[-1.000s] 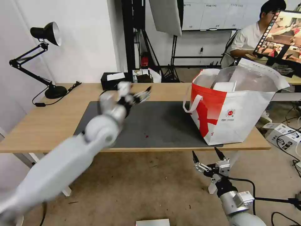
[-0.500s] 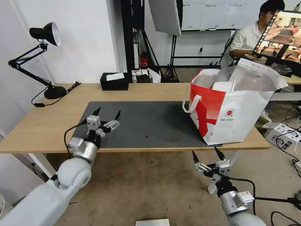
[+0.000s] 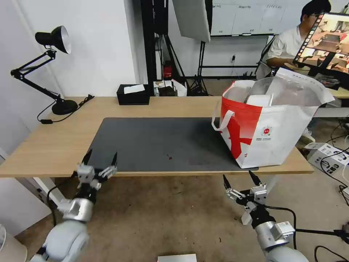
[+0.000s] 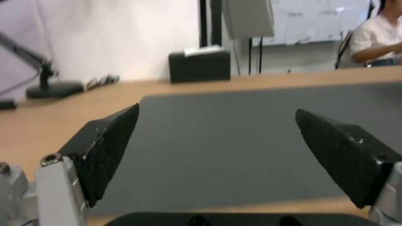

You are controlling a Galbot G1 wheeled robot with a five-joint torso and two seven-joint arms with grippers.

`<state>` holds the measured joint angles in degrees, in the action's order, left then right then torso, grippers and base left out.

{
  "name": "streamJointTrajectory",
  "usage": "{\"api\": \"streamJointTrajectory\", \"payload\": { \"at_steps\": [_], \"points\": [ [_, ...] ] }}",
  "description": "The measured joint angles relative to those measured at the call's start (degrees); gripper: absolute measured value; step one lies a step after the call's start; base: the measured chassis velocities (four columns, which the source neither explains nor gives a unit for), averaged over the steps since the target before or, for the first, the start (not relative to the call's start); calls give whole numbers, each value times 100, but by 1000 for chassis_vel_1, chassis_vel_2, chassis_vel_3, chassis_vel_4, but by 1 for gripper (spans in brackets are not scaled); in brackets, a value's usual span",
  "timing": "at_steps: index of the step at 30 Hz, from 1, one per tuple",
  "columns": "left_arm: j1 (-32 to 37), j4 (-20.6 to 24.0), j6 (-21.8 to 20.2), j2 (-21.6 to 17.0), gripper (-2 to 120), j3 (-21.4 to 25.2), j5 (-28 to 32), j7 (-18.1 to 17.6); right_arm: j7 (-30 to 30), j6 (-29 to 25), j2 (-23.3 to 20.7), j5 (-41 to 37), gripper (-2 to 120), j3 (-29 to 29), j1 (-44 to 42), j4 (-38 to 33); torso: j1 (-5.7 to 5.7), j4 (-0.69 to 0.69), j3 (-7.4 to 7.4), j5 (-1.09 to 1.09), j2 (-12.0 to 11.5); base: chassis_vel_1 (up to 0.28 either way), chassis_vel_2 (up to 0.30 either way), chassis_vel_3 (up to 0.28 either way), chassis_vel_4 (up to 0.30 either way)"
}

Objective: Pick up the trash from the table and place it into the takeout bag.

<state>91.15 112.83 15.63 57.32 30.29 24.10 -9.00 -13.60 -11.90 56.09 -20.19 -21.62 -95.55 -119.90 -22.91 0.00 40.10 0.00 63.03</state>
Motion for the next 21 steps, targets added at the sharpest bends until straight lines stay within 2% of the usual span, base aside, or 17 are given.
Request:
{"api": "streamJointTrajectory", "payload": {
  "at_steps": [6, 21],
  "points": [
    [692, -32, 177, 311, 100, 312, 40, 275, 0, 0, 0, 0, 100, 0, 0, 0, 0, 1, 0, 1, 0, 0, 0, 0, 0],
    [903, 31, 213, 407, 100, 426, 38, 290, 0, 0, 0, 0, 100, 0, 0, 0, -1, 0, 1, 0, -1, 0, 0, 0, 0]
  ]
}}
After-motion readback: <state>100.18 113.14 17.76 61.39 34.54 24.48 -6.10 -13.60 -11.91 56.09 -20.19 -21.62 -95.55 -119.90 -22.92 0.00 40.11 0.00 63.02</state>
